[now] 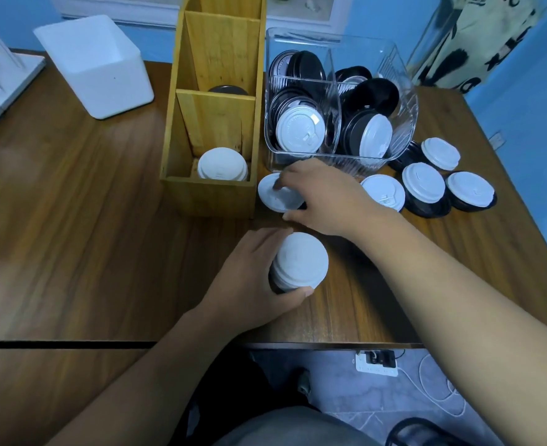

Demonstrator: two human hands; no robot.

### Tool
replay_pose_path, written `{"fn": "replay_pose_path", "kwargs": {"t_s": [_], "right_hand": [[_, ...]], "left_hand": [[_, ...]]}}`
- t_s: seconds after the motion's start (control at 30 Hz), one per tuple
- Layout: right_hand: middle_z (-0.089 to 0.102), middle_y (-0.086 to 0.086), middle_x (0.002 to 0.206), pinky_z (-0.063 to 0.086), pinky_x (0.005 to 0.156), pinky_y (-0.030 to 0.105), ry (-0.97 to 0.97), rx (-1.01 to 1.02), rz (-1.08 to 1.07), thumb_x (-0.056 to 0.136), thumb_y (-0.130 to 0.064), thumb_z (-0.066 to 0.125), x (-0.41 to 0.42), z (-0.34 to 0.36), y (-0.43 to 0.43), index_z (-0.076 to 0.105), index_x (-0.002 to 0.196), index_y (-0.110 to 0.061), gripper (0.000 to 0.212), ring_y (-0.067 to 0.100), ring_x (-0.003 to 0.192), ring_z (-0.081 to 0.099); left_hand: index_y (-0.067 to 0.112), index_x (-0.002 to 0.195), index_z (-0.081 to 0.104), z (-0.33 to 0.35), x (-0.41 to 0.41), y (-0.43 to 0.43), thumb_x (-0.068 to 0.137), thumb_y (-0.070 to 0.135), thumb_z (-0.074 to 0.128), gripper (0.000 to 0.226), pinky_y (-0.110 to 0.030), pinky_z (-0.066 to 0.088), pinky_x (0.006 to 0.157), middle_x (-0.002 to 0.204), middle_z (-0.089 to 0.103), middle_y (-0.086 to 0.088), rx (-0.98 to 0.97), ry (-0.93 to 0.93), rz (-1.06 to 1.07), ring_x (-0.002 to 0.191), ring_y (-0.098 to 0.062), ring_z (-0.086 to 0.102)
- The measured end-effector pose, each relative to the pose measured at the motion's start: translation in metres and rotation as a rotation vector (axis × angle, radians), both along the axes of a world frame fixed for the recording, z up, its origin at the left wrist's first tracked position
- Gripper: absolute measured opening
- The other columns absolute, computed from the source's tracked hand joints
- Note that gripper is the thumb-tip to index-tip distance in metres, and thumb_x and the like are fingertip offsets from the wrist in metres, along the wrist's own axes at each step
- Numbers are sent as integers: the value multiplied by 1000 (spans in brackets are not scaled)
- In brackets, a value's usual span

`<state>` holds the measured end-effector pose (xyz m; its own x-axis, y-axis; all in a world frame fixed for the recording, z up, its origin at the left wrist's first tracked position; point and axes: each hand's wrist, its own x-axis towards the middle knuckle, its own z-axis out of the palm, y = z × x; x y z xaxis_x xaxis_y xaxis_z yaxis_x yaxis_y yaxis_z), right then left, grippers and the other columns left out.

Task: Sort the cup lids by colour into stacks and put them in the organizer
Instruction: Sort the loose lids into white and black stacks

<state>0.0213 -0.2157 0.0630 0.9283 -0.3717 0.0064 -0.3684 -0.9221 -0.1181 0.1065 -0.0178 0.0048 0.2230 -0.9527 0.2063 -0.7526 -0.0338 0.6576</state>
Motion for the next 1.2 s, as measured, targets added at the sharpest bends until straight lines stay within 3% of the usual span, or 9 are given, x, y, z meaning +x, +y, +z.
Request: {"fn": "replay_pose_path", "kwargs": {"t_s": [0.1,0.33,0.53,0.67,0.8,0.93,1.0,1.07,1.2], "right_hand": [[62,-1,114,43,85,44,77,-119,67,91,-44,64,10,-4,4,67,112,-25,29,26,113,51],[65,-8,98,44,81,35,-244,245,-73,103,-29,51,-51,22,13,63,110,-28,14,14,95,52],[64,-11,105,47,92,41,84,489,-158,106,-19,44,-80,22,9,66,109,-26,23,11,101,54],[60,-7,102,49,86,44,206,255,-68,105,-23,43,-67,10,10,63,112,-27,22,15,101,49],[63,-2,107,49,83,43,89,141,-45,104,-32,40,-65,7,16,61,120,-25,27,19,102,51],[63,-9,120,41,104,42,93,92,-87,91,-67,47,-97,9,20,57,129,-31,53,18,116,54],[60,-13,126,22,121,47,203,7,-97,80,-82,43,-105,7,29,54,134,-35,73,16,126,49],[60,-13,129,9,124,51,235,-23,-102,78,-82,48,-104,2,36,52,138,-34,77,15,130,47],[61,-11,131,10,124,44,68,44,-112,78,-65,71,-106,5,33,50,138,-33,71,16,128,51]], "left_hand": [[22,140,53,1,9,1,71,58,82,82,-8,32,101,136,55,11,-12,-9,25,123,-4,47],[26,142,50,-1,24,3,70,62,80,85,-22,40,102,138,53,14,-4,-21,12,124,-1,44],[28,140,50,-1,29,2,69,65,75,84,-11,33,100,133,46,24,-5,13,-24,124,3,41],[28,140,50,-1,29,2,69,65,75,84,-8,31,100,133,46,25,-9,16,-29,125,5,40],[30,140,50,-1,30,2,69,66,75,83,-6,31,100,133,46,25,2,22,-31,124,6,40],[30,140,50,-2,30,2,69,64,76,83,-3,29,99,132,46,26,4,41,-28,125,8,39],[30,140,50,-2,31,1,68,64,76,84,-4,30,99,132,46,26,16,39,-29,125,8,39],[31,141,49,-3,31,0,68,64,78,85,-7,31,99,133,47,25,34,35,-28,126,6,39],[31,141,49,-3,31,1,69,61,81,85,-10,32,101,135,49,24,41,43,-24,128,3,40]]}}
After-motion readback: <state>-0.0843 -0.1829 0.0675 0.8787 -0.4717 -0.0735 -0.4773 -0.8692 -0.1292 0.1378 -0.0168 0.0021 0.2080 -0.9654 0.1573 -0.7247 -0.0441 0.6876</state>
